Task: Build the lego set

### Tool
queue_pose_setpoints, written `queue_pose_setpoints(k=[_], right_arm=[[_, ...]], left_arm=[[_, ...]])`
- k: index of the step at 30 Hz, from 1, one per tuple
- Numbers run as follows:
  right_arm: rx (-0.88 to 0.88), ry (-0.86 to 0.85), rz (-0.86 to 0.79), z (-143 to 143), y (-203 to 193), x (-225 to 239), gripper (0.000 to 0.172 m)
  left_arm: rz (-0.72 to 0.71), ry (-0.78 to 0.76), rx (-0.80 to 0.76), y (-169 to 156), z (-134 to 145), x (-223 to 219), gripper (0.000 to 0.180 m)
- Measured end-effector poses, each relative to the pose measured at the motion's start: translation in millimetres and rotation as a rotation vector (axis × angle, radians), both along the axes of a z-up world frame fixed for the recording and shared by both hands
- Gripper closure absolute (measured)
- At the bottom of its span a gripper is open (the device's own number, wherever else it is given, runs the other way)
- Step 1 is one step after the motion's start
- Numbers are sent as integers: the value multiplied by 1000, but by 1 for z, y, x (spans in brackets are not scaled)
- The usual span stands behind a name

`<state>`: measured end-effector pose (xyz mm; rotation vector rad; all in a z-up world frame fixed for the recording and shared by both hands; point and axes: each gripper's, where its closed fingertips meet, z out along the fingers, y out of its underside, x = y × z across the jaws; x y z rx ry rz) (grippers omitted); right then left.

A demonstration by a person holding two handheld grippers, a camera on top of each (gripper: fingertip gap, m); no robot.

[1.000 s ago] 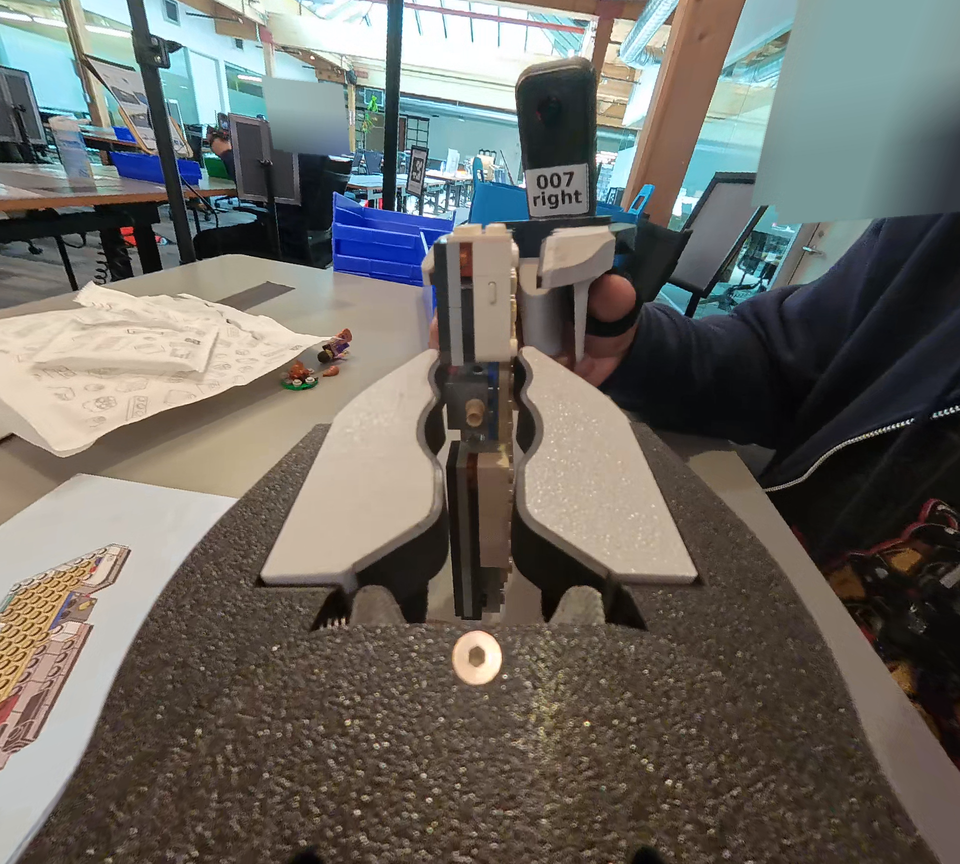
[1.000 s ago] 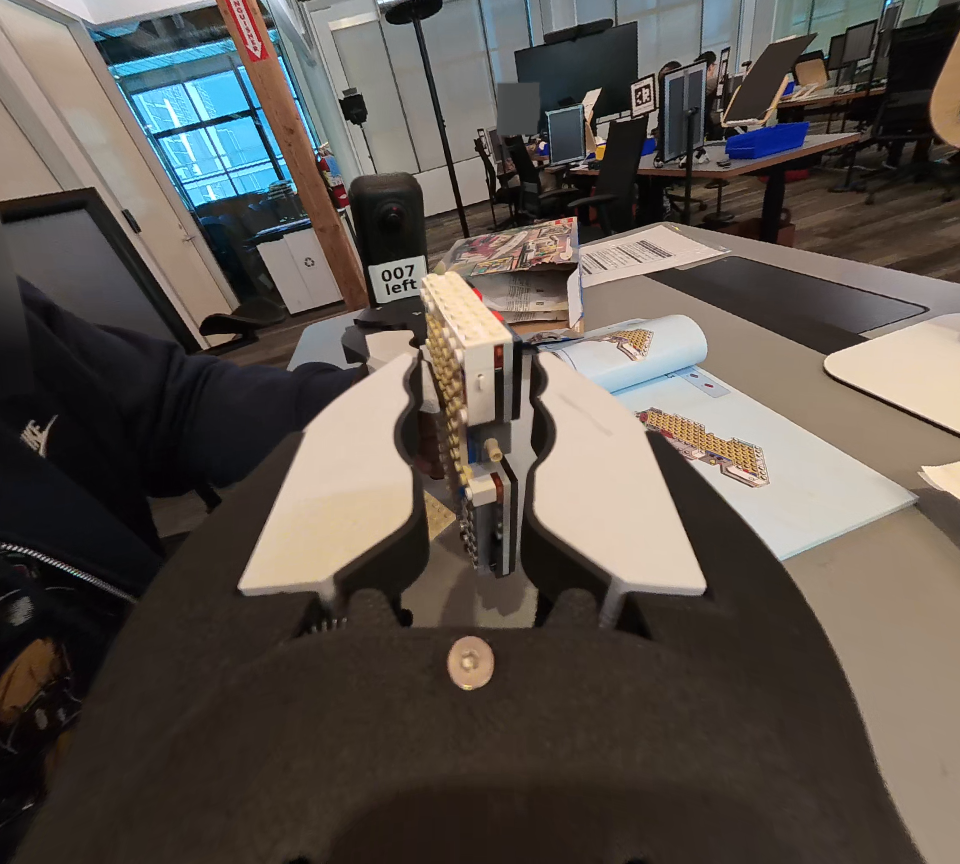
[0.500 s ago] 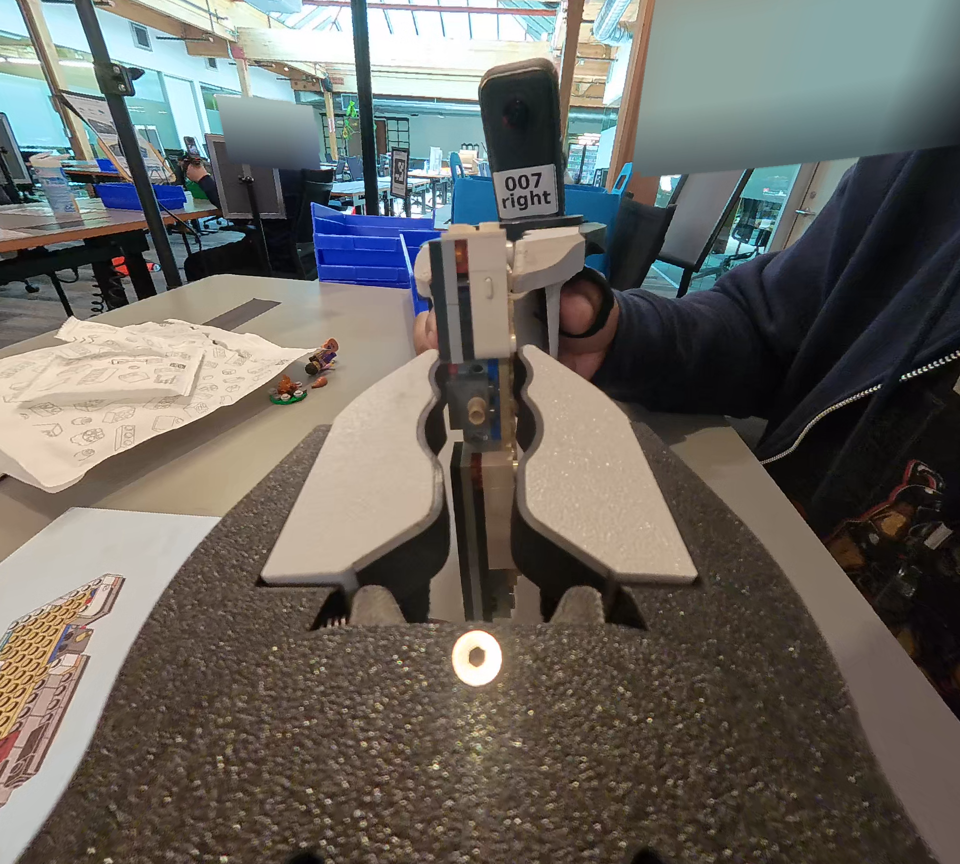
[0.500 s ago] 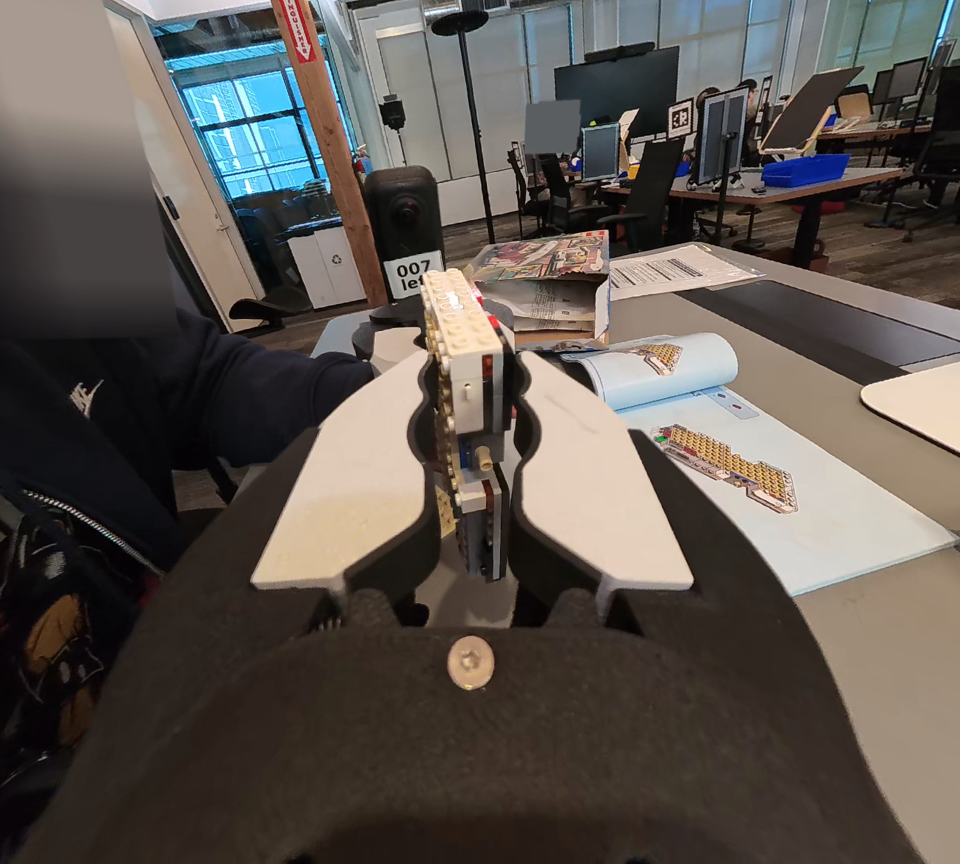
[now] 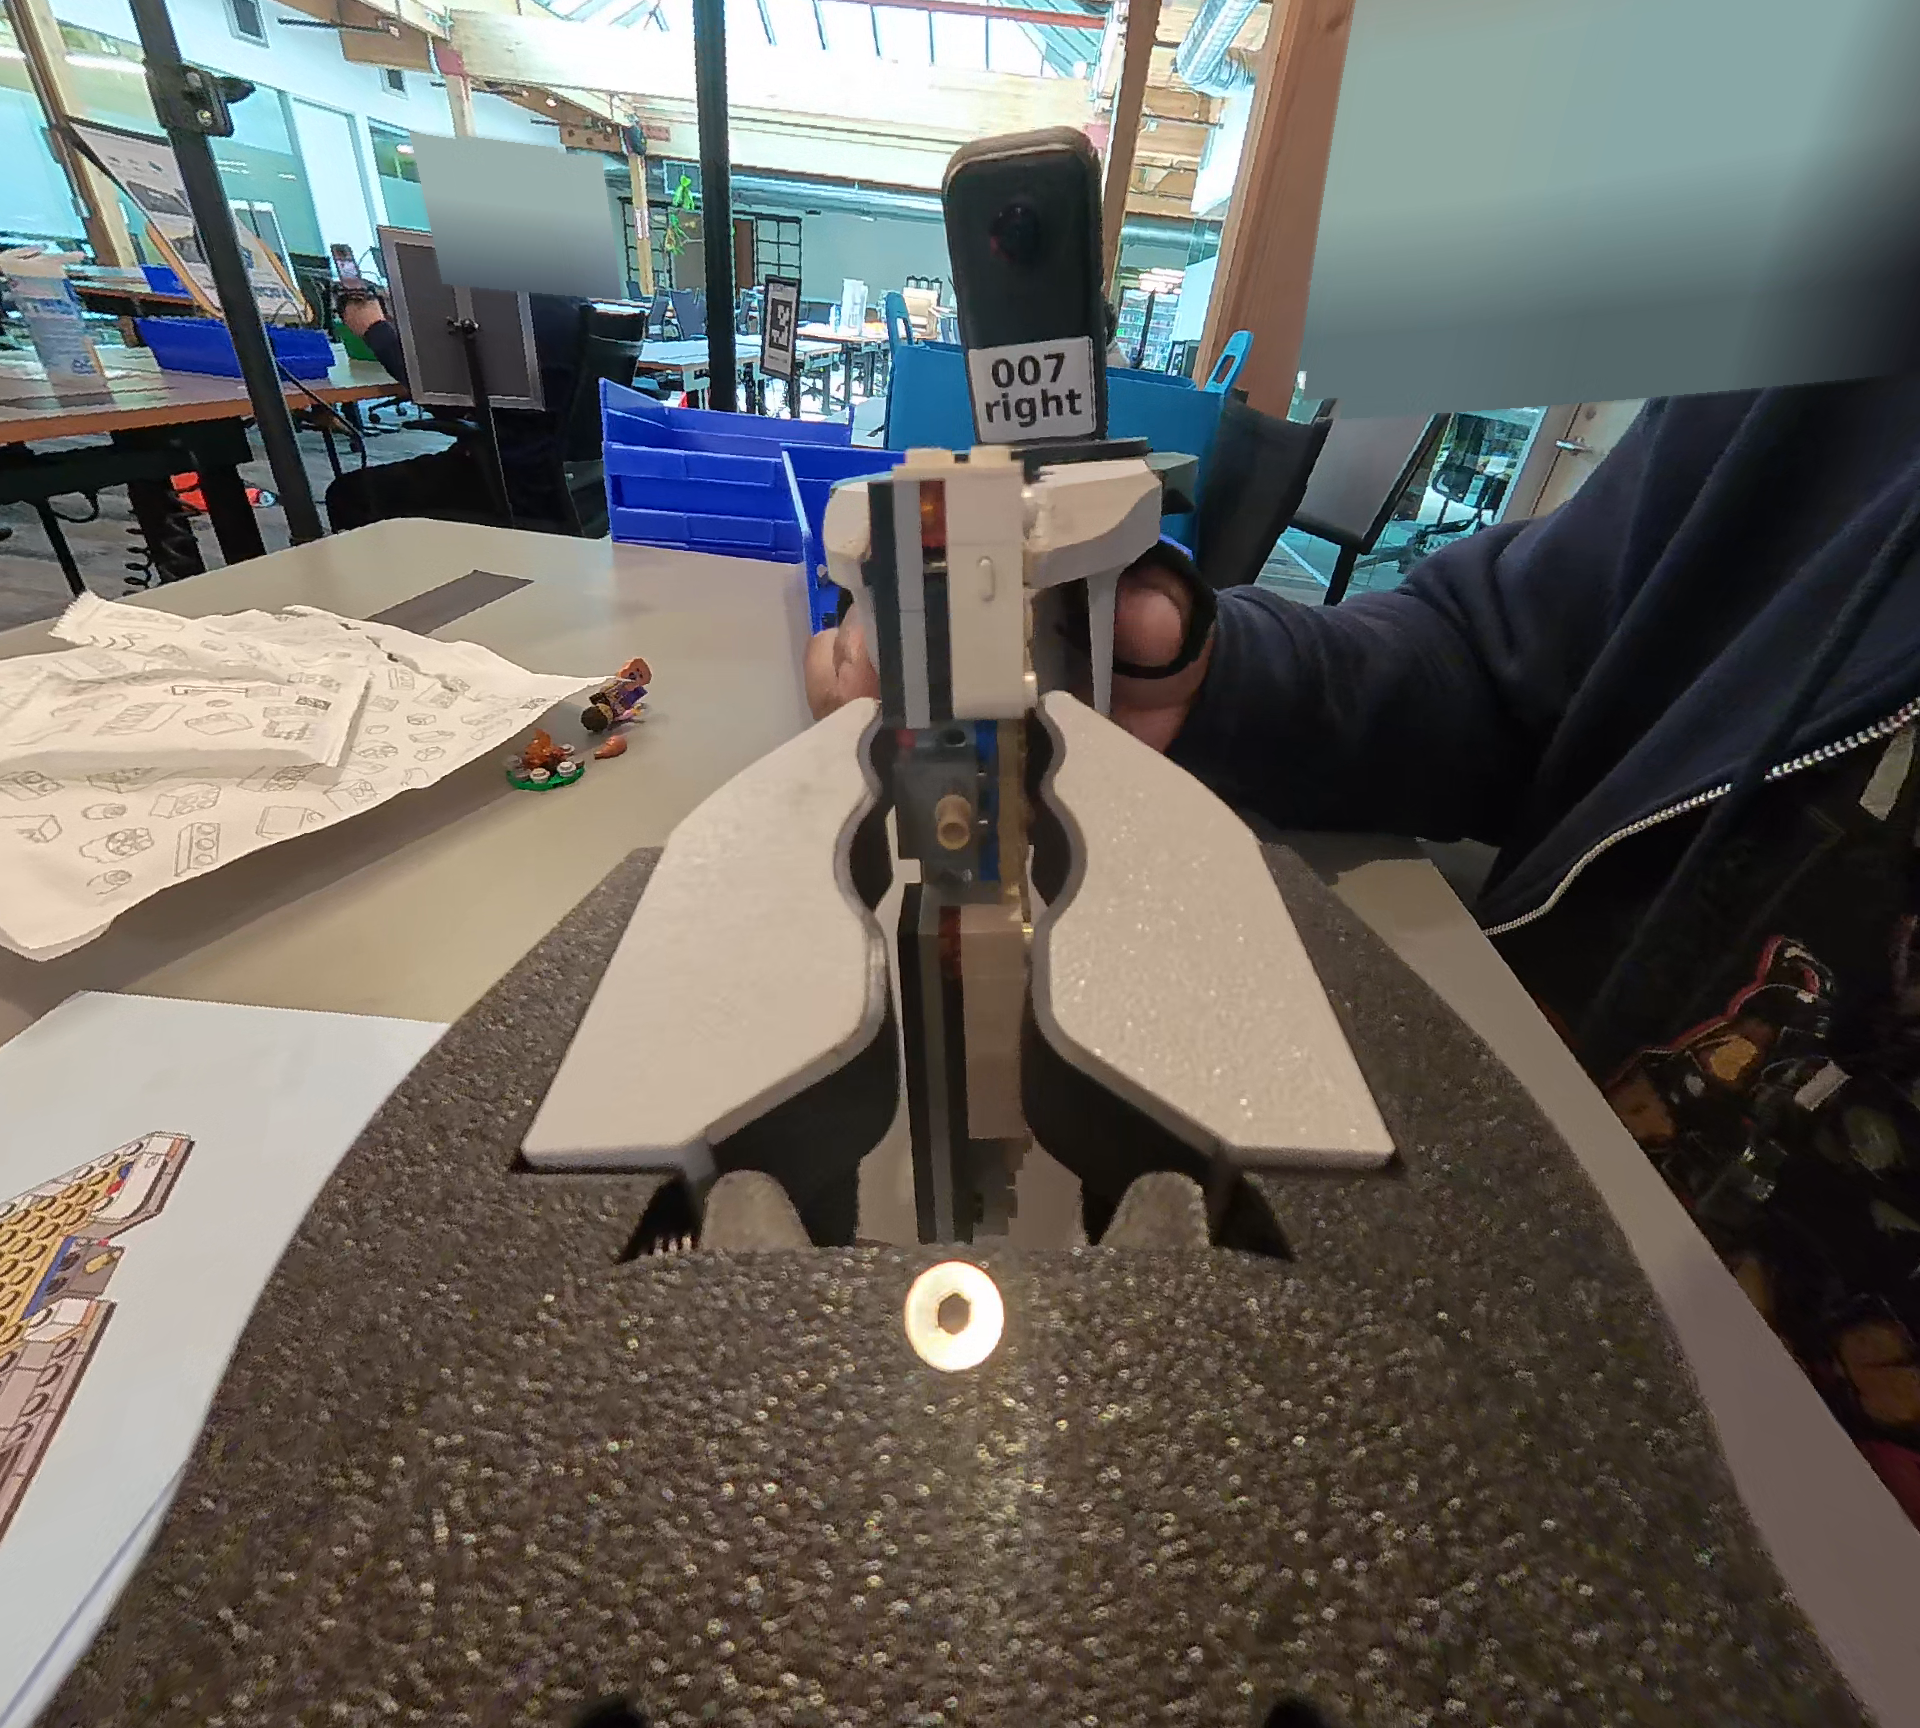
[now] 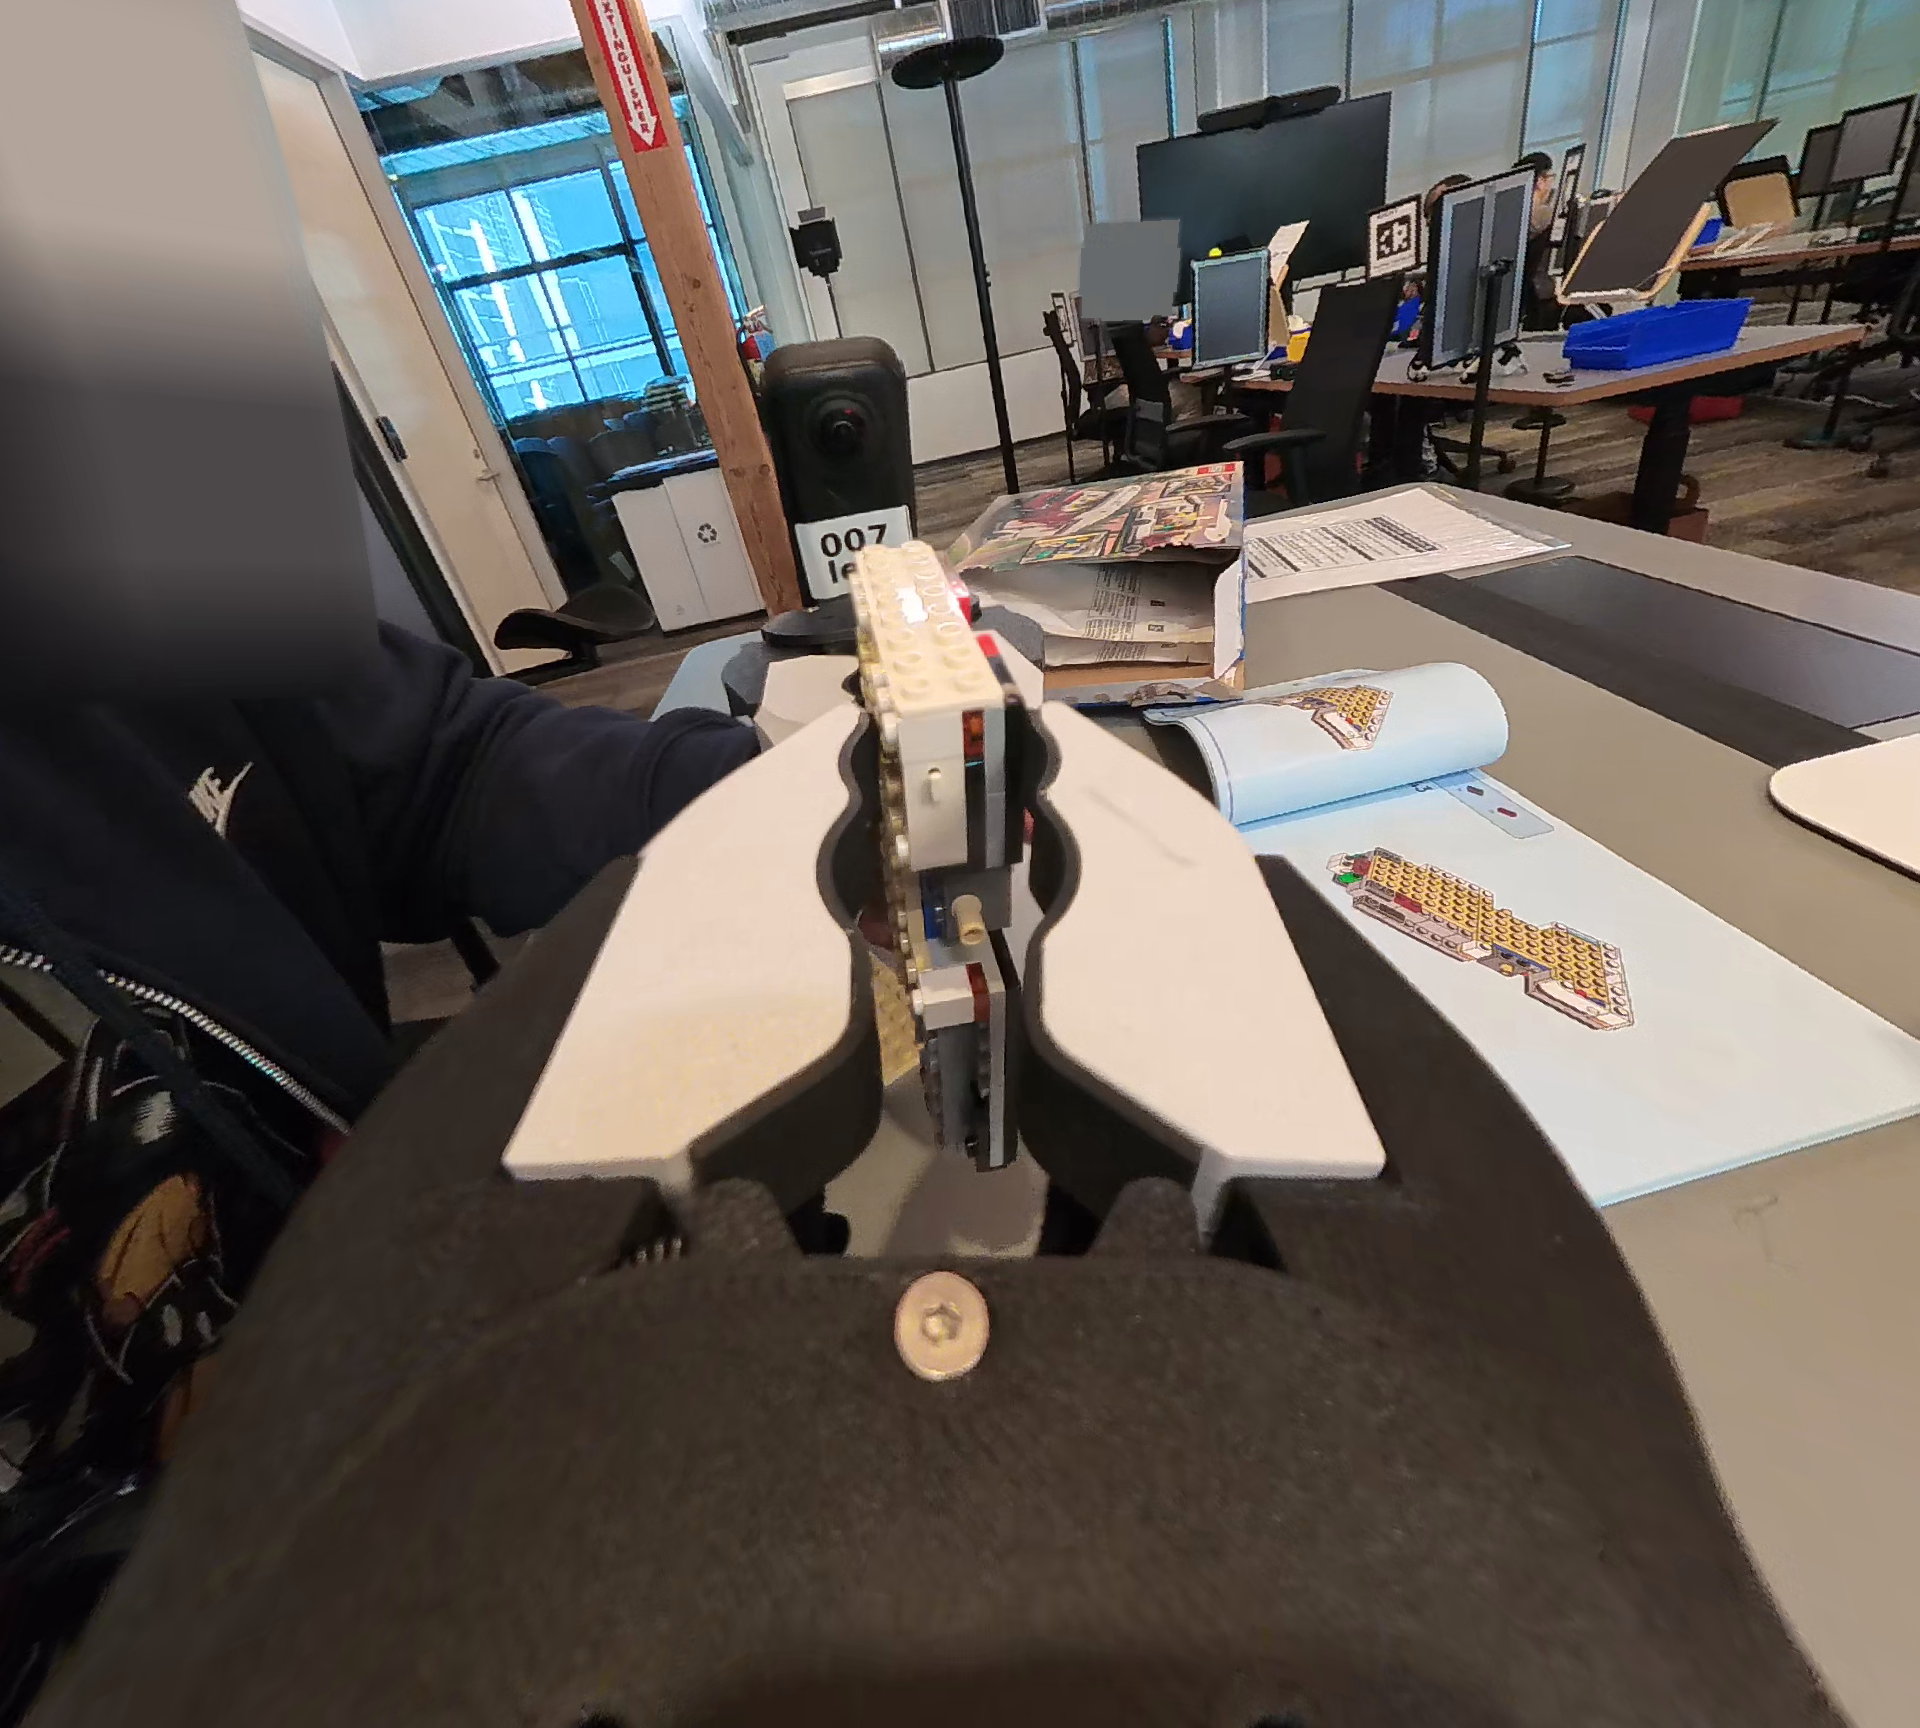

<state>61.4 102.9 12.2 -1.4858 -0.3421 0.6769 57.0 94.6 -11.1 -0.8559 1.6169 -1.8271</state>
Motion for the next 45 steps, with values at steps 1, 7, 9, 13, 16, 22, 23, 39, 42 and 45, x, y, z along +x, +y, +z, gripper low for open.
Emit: queue_pose_setpoints(k=[1, 7, 9, 13, 16, 22, 23, 39, 42, 45], right_arm=[[-5, 9, 1, 0, 0, 1, 145], [-25, -6, -1, -7, 3, -3, 137], [-23, 11, -7, -6, 4, -3, 137], [-10, 28, 3, -5, 3, -3, 142], [0, 29, 12, -5, 2, -5, 146], [17, 21, 41, -5, -1, -7, 147], [20, 18, 46, -5, -2, -8, 148], [25, 13, -3, -3, 0, 2, 148], [20, -3, 6, -3, 0, -1, 148], [12, -6, 11, -5, 1, -3, 148]], left_arm=[[-2, 7, -14, 1, 0, 0, 158], [4, 12, -40, 2, 1, 1, 158], [-2, 20, -38, 1, 0, 1, 158], [-11, 28, -28, -2, -2, 1, 158], [-15, 33, -31, -2, -3, 1, 158], [-27, 32, -19, -5, -3, -1, 158], [-34, 31, -19, -6, -3, -2, 158], [52, 7, -20, 12, 18, -4, 147], [97, 18, 53, 15, 19, -3, 146], [93, 15, 55, 15, 22, -5, 146]])
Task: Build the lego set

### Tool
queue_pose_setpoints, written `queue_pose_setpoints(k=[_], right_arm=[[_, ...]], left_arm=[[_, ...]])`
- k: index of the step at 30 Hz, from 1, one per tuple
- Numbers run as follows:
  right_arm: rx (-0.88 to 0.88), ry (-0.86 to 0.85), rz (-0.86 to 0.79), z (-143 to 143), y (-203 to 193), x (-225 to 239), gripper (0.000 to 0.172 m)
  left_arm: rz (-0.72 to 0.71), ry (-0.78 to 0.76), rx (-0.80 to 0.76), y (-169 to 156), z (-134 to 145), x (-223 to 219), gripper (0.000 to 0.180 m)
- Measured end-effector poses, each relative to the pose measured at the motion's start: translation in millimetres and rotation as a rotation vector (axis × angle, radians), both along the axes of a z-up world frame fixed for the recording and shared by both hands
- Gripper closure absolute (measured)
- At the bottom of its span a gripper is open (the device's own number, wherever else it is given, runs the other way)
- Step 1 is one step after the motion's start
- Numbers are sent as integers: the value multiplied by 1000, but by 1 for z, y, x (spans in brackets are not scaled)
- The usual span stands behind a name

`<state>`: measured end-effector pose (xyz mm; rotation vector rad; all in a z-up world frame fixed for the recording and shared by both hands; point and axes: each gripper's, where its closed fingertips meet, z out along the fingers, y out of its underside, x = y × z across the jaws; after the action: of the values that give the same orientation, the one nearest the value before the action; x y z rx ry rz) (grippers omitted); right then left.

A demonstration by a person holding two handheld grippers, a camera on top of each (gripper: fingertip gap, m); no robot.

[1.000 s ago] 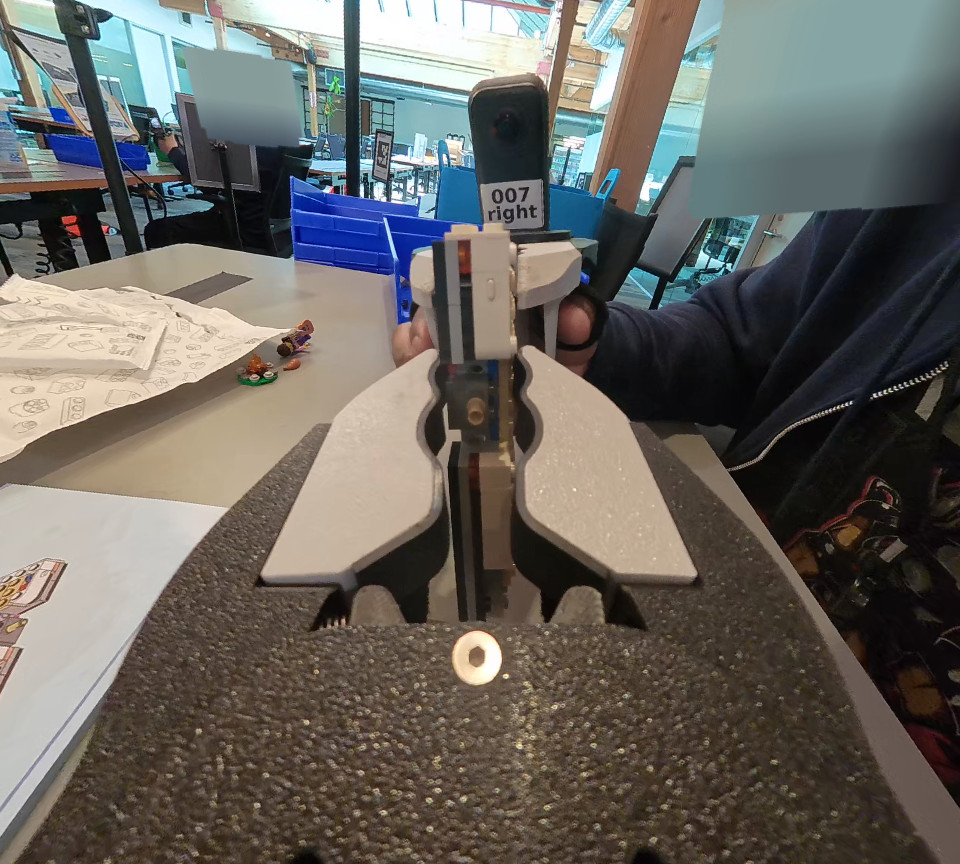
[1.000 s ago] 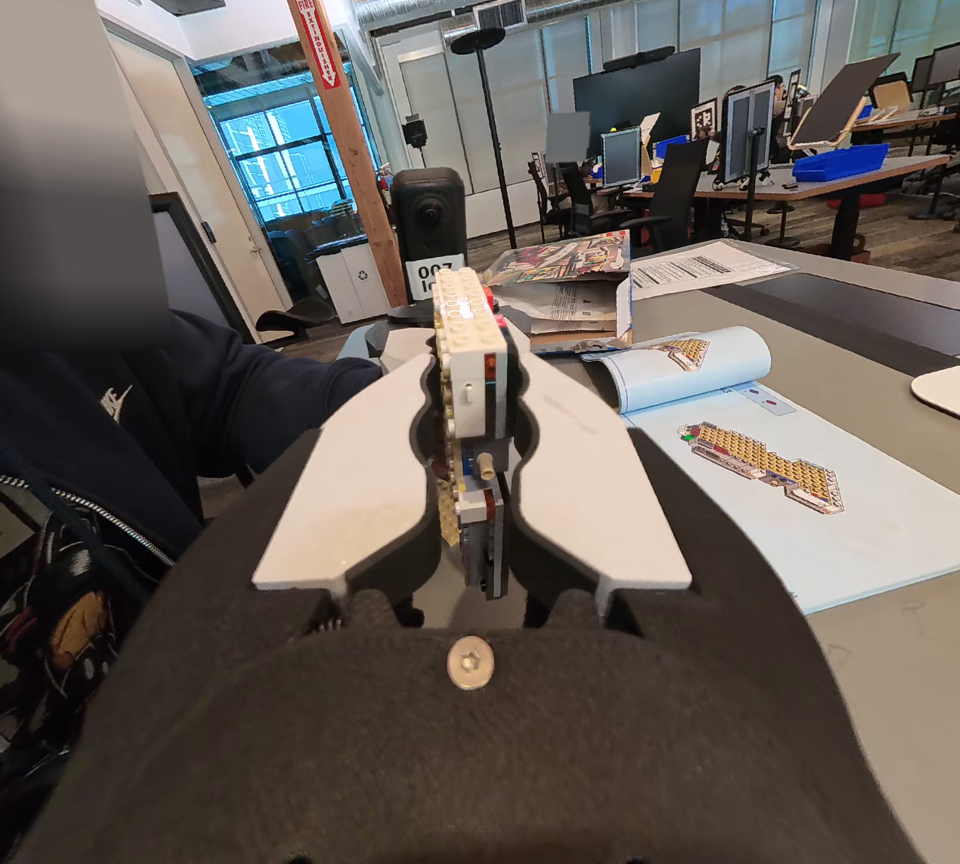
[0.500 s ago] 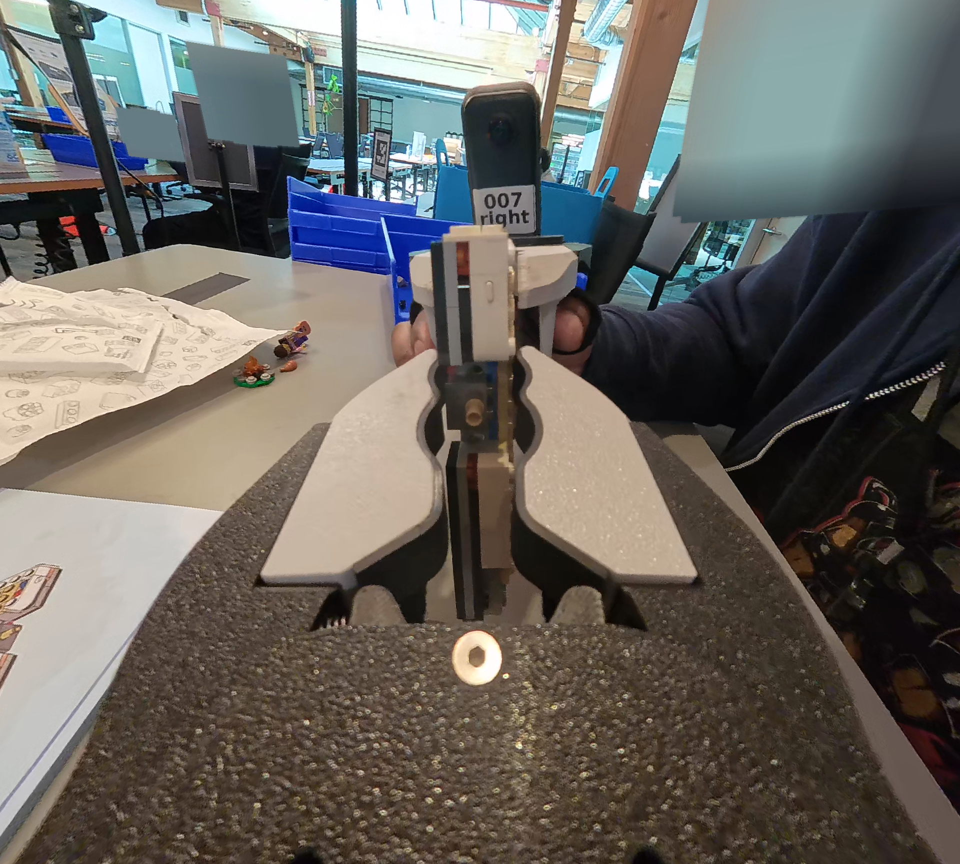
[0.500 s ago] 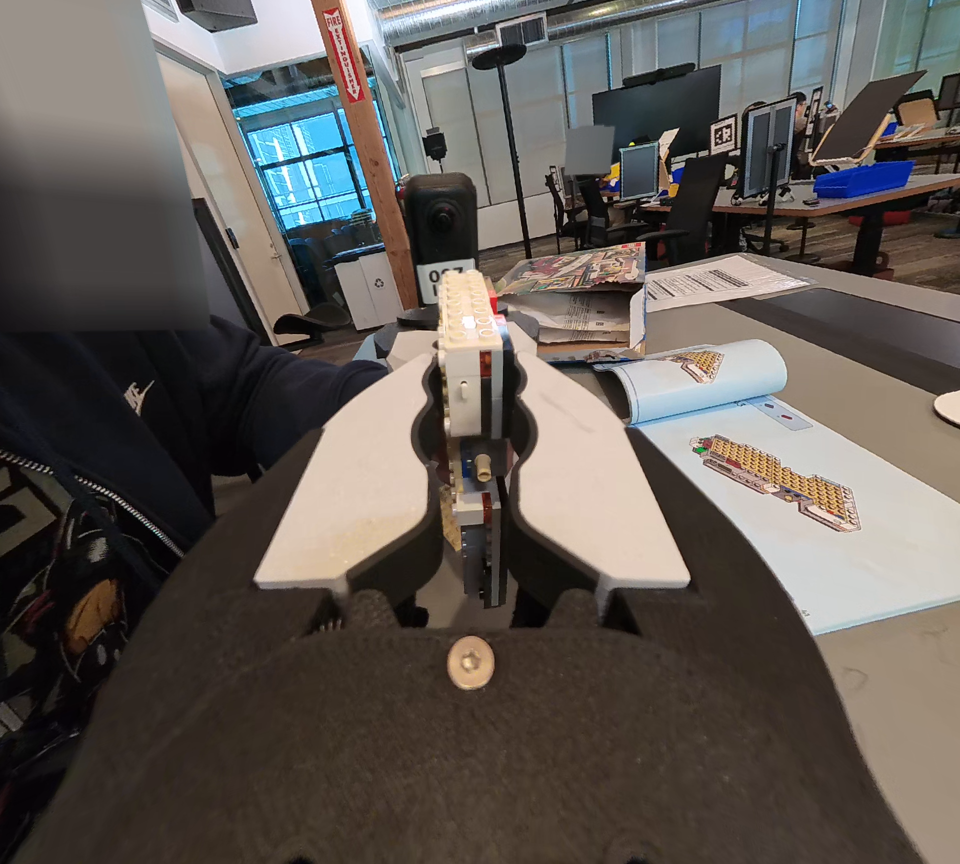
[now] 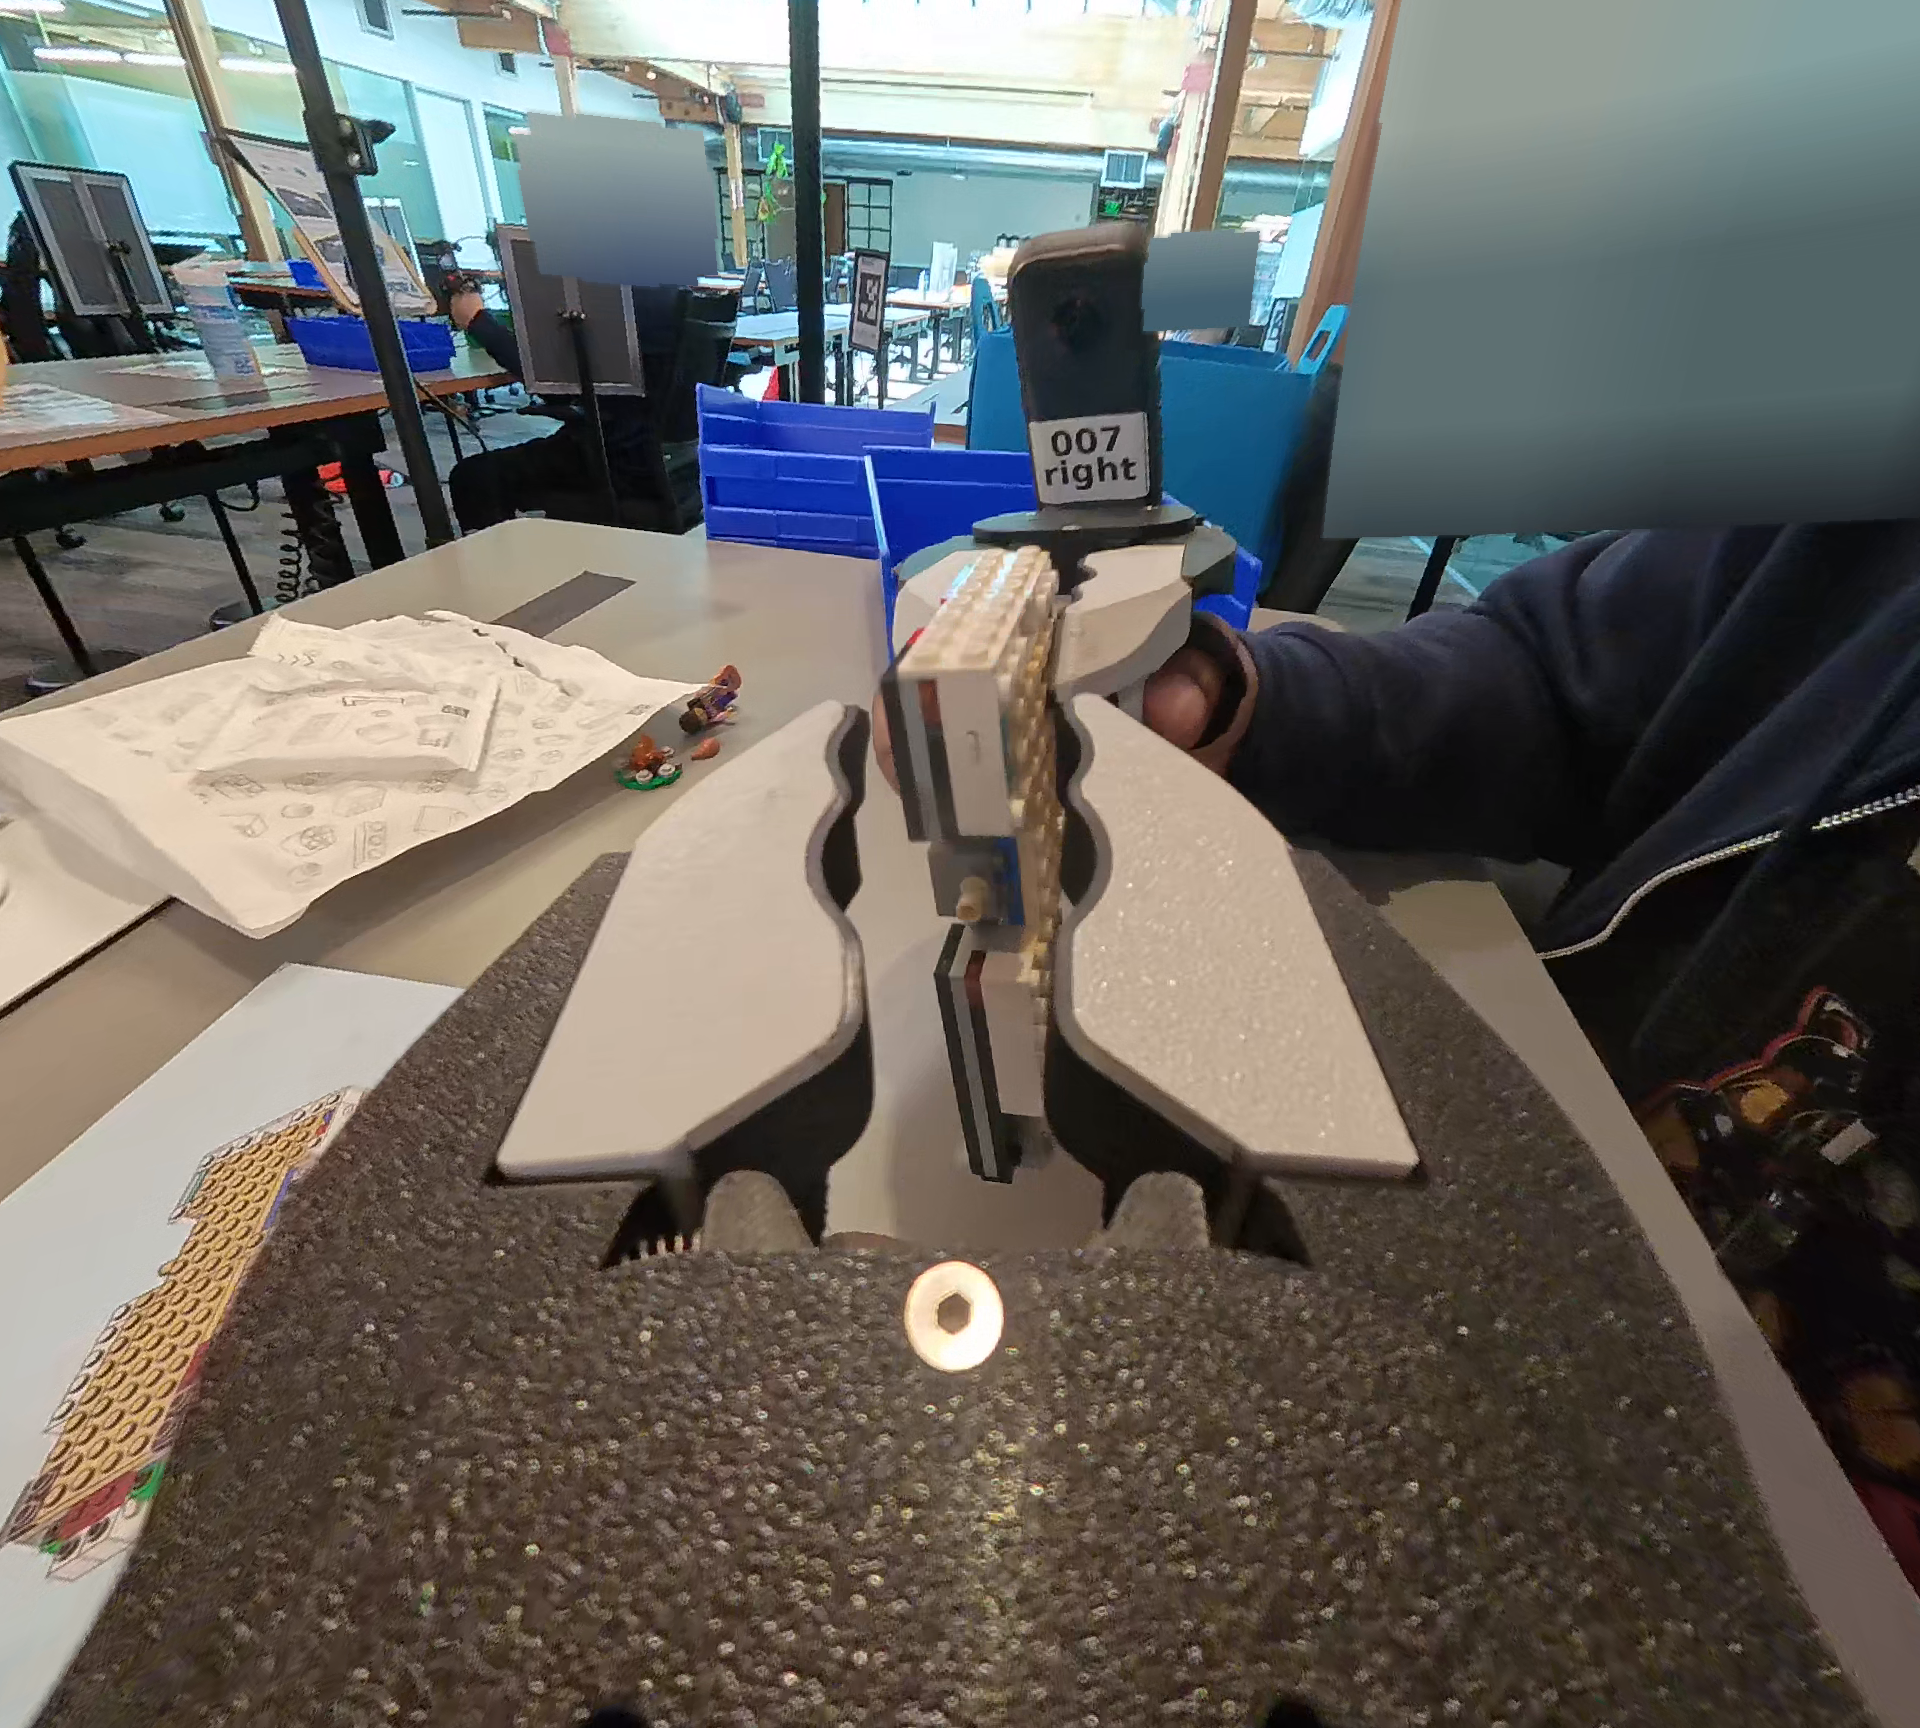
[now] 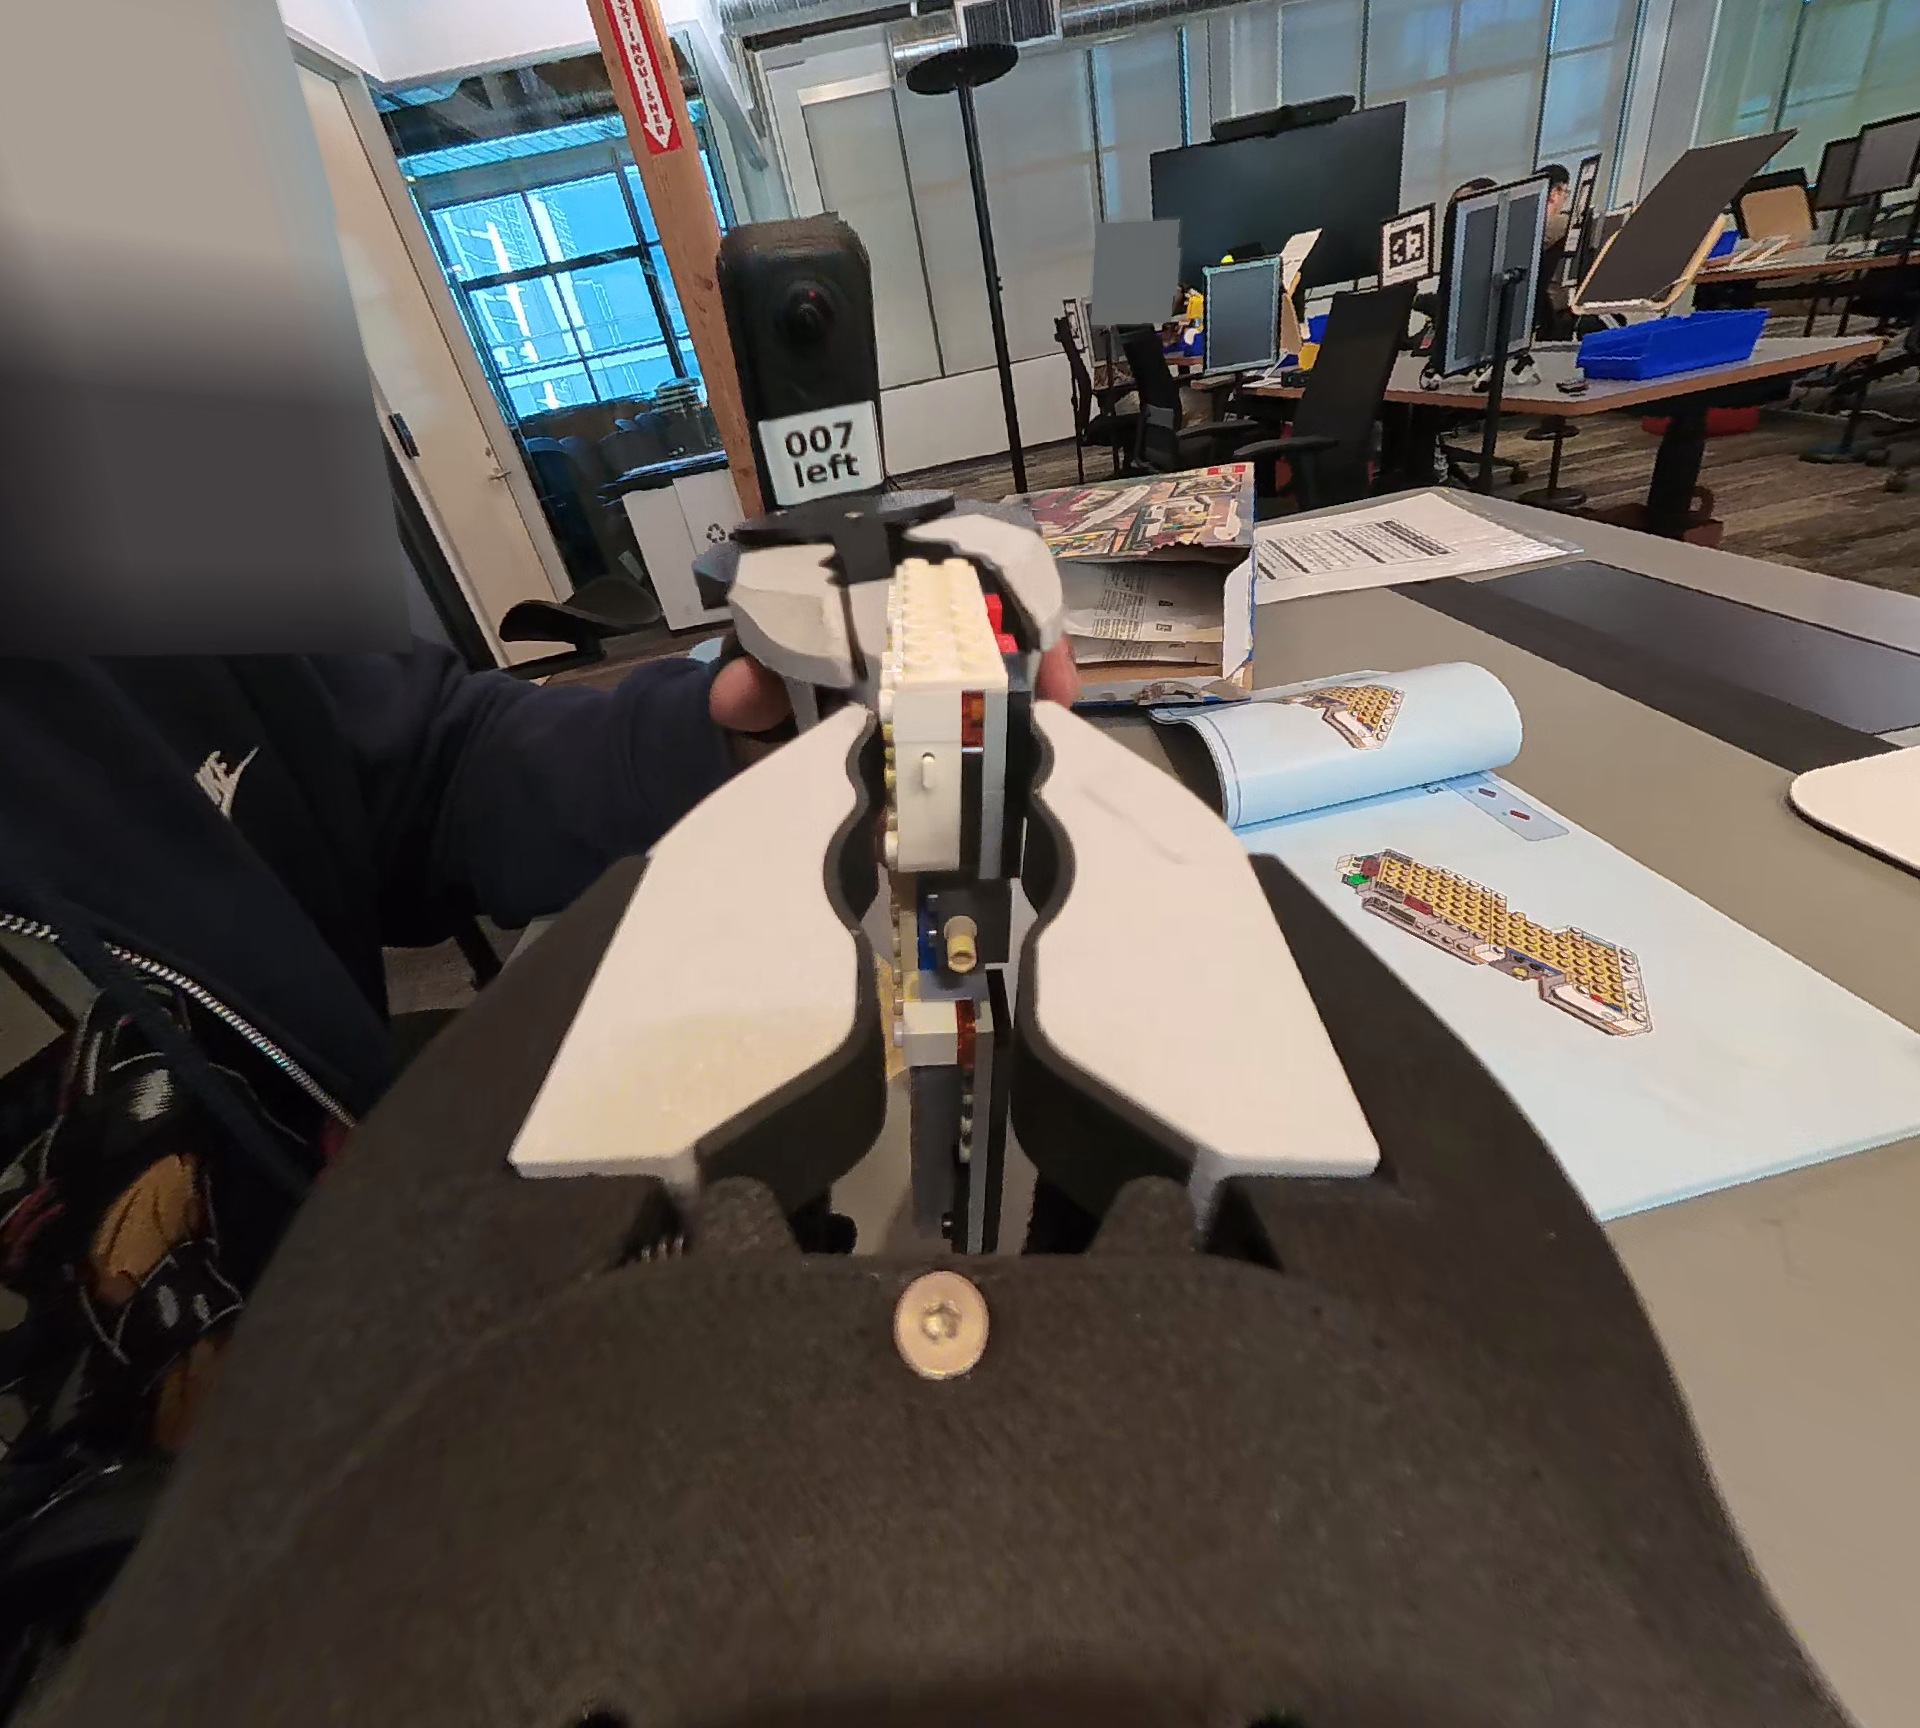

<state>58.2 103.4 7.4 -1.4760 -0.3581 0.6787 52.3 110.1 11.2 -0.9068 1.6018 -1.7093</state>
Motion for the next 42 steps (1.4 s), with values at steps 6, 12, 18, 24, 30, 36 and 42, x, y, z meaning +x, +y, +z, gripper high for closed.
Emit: queue_pose_setpoints(k=[6, 12, 18, 24, 30, 36, 42], right_arm=[[-9, 14, 14, -2, 1, -2, 148], [-10, 18, 19, -3, 1, -4, 148], [-10, 24, 18, -4, 2, -4, 148], [-7, 28, 24, -3, 2, -5, 148], [-5, 36, 37, -2, 0, -6, 148], [-3, 41, 50, -2, 0, -8, 148], [-5, 87, 43, -1, 1, -5, 148]], left_arm=[[-25, 26, -33, 0, -1, -1, 147], [-49, 64, -58, -4, -8, 1, 149], [-63, 70, -108, -4, -9, 2, 155], [-78, 51, -131, -5, -8, 1, 156], [-98, 38, -165, -6, -7, -1, 157], [-115, 22, -178, -7, -6, -3, 158], [-110, 42, -194, -6, -7, 0, 157]])
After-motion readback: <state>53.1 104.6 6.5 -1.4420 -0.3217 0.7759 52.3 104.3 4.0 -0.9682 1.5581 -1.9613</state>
